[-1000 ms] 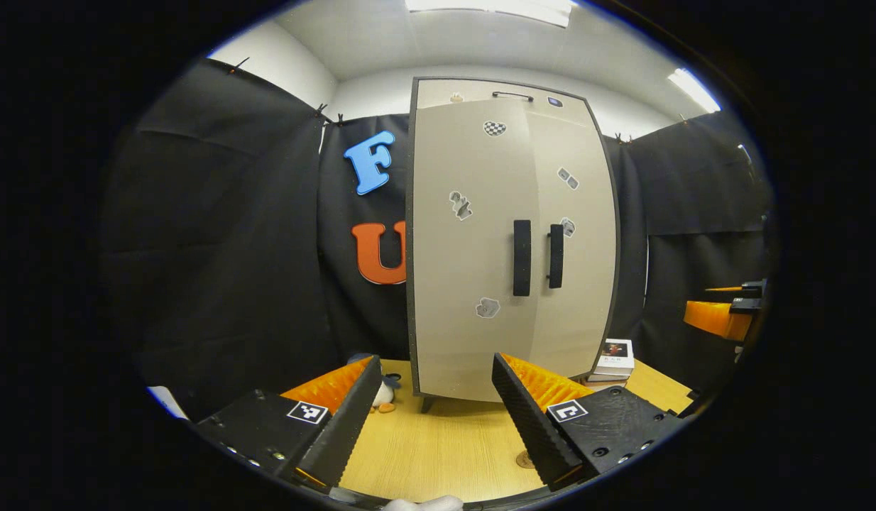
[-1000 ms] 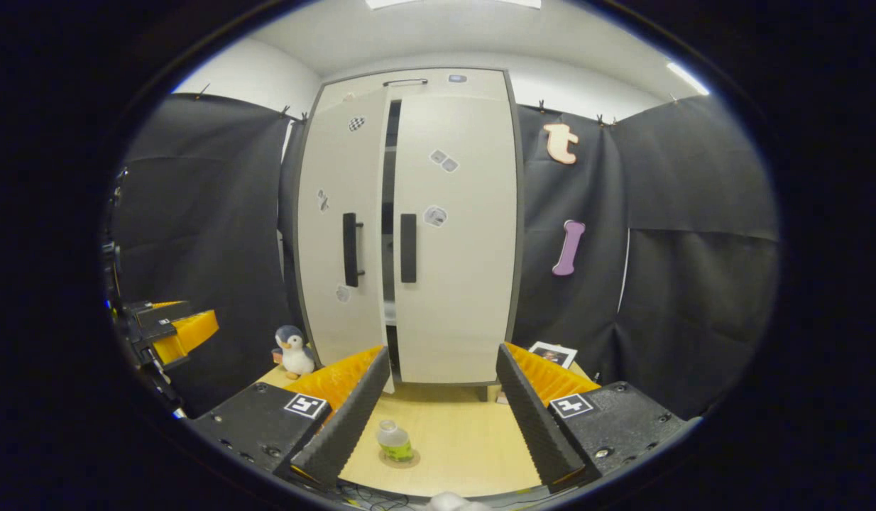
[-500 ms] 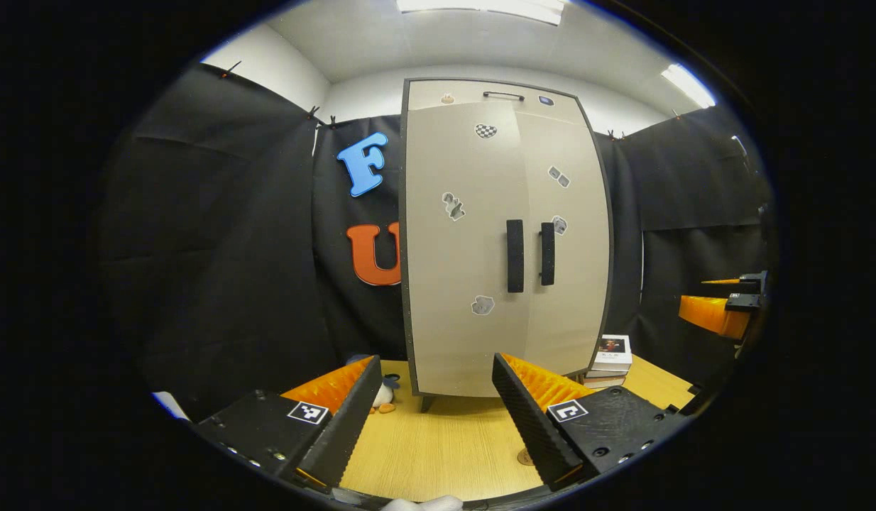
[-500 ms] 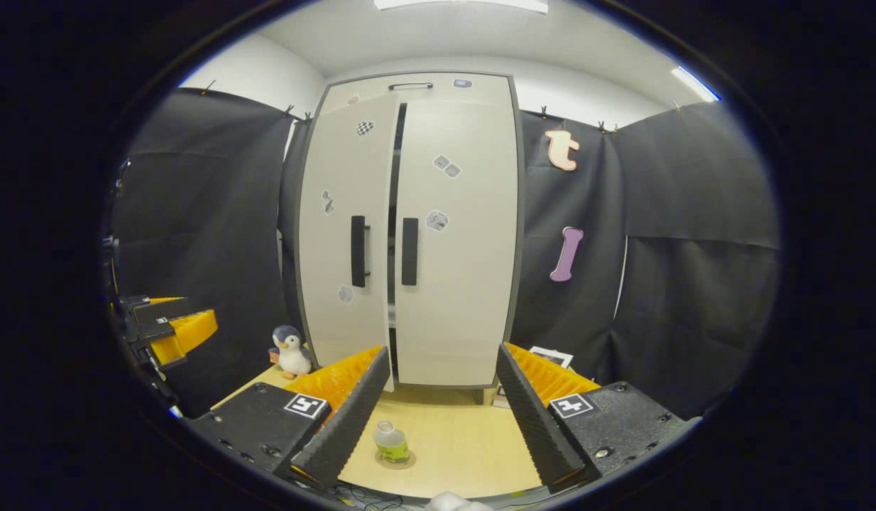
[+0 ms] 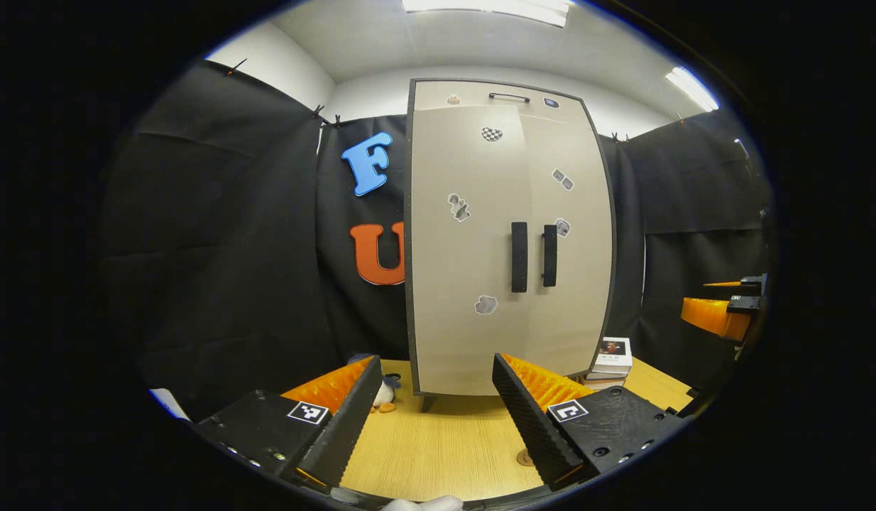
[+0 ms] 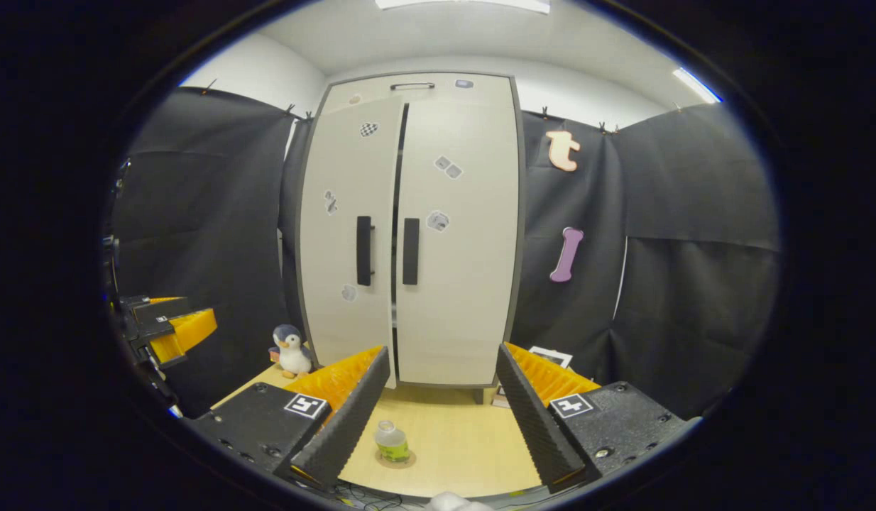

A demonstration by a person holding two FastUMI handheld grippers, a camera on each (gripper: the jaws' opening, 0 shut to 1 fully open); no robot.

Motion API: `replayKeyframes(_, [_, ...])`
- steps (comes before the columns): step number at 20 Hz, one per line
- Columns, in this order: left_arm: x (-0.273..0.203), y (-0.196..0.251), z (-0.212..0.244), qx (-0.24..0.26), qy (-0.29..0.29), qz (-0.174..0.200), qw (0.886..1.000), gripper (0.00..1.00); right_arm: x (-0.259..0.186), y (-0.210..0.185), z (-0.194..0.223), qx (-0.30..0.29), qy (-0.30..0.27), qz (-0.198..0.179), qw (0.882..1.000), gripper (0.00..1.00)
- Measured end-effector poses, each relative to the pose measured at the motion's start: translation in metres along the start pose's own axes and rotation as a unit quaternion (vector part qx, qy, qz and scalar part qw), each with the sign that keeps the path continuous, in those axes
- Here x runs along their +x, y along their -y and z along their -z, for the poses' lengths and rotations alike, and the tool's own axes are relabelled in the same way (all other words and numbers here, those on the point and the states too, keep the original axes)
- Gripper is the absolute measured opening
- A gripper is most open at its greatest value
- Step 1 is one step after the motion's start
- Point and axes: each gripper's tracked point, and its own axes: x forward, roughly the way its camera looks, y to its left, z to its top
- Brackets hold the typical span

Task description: Grasp the bottle in the cabinet with the left hand and place it on the coaster, then close the right door with the right hand and the left door with the left hand.

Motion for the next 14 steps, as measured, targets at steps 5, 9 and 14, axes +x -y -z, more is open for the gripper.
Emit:
replayKeyframes(5, [-0.0024, 0.0020, 0.0002, 0.005, -0.002, 0.001, 1.000, 0.96, 0.0004, -0.0031, 0.0007, -0.002, -0.002, -0.005, 1.000, 0.99])
replayKeyframes(9, [-0.0035, 0.0011, 0.0011, 0.003, -0.004, -0.001, 1.000, 0.96, 0.0000, -0.0047, 0.0017, -0.001, -0.003, -0.011, 1.000, 0.99])
replayKeyframes(14, [-0.0037, 0.0014, 0.0024, 0.007, -0.005, -0.006, 1.000, 0.96, 0.0007, -0.0028, 0.0053, 0.000, -0.004, -0.013, 1.000, 0.99])
